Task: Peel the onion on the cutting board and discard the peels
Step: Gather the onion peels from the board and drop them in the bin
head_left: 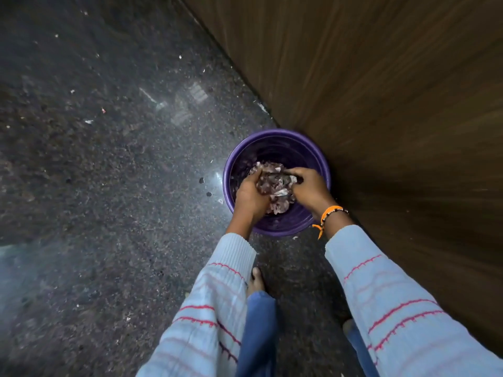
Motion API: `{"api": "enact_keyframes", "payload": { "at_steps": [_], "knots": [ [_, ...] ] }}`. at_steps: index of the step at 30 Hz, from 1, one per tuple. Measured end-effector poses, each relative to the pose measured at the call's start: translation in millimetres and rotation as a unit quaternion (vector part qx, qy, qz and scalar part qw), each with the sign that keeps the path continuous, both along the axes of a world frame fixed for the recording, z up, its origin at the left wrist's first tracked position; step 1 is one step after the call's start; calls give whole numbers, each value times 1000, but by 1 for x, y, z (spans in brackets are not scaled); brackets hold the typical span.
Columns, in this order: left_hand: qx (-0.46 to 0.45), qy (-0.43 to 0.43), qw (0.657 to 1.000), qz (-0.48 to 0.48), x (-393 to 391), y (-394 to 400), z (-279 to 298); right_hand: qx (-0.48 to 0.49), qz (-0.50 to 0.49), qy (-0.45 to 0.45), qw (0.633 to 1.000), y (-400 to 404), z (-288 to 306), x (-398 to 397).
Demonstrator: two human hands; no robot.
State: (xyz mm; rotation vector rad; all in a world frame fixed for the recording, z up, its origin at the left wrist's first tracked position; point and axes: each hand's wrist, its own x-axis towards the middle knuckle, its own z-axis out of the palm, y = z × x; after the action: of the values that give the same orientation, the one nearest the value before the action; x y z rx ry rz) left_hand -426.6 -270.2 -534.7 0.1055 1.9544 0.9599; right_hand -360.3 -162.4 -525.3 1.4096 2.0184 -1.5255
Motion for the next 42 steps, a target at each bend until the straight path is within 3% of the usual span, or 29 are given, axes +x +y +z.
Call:
{"api": "enact_keyframes", "payload": {
  "at_steps": [4,11,18,25,33,42],
  "knots": [
    [-3,0,996,84,9,1,60,-10,-43,17,999,-2,57,10],
    [103,-30,983,150,45,3,214,-31,-152,123,980,-9,211,45],
    [190,-18,976,107,86,22,382,-38,-226,254,940,-7,380,101],
    [269,-19,963,9,156,45,503,-29,-230,348,908,10,502,185],
    [304,-32,947,-94,236,97,555,19,-280,369,886,40,557,287],
    [318,-69,918,-226,352,180,572,80,-372,359,853,107,566,415]
  ]
}}
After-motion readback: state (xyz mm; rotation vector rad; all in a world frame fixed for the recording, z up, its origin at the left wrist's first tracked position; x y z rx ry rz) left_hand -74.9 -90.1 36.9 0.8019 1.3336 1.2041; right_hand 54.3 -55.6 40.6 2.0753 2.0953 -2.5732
